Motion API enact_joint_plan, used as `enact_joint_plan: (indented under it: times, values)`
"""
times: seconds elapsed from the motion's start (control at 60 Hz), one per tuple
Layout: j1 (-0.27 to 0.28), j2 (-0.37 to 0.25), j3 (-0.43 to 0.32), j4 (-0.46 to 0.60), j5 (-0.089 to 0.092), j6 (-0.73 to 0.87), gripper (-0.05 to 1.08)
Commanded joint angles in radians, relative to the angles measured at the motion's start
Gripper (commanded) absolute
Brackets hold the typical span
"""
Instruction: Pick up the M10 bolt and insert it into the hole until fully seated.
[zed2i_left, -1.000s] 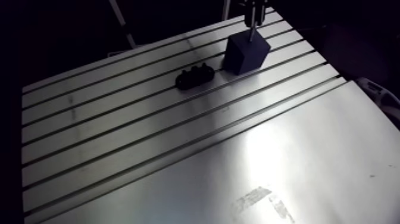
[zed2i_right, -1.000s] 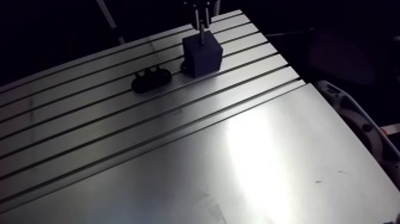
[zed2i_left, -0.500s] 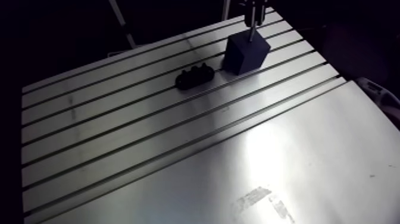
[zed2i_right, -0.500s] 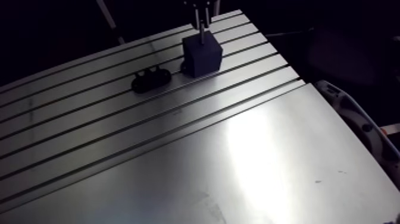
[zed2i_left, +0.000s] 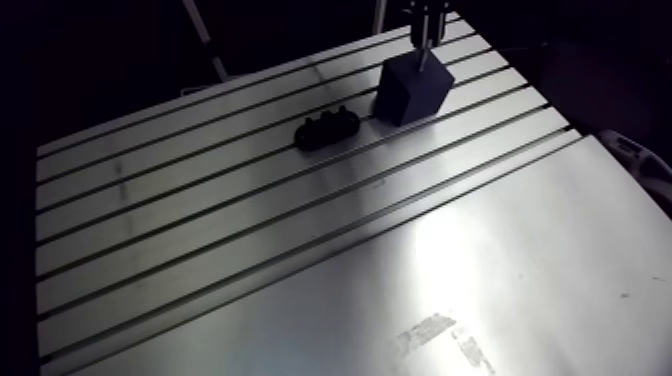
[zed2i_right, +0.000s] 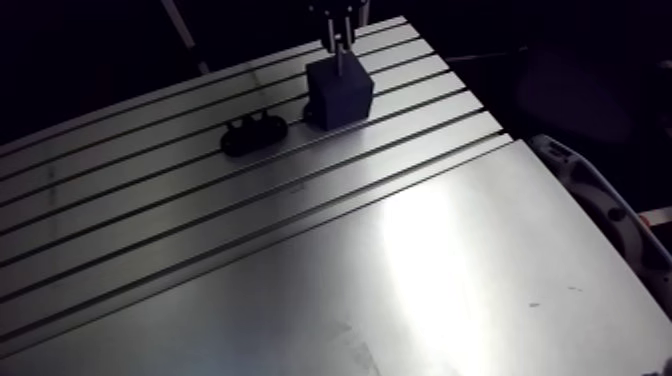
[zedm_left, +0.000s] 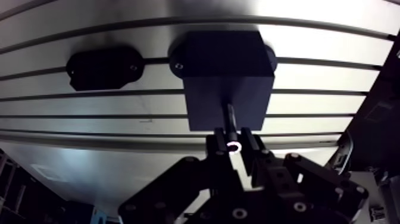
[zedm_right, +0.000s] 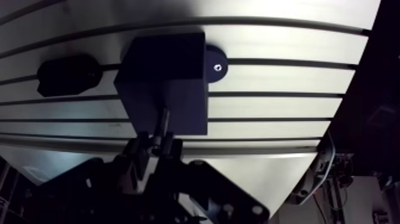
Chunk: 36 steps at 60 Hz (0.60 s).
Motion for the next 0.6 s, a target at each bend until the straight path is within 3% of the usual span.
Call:
enact_joint_plan:
  times: [0.017,0.6]
  values:
    - [0.000,0.000,0.004,-0.001,0.000,0.000,1.08]
    - [-0.001,-0.003,0.013,-0.014,0.000,0.000,1.04]
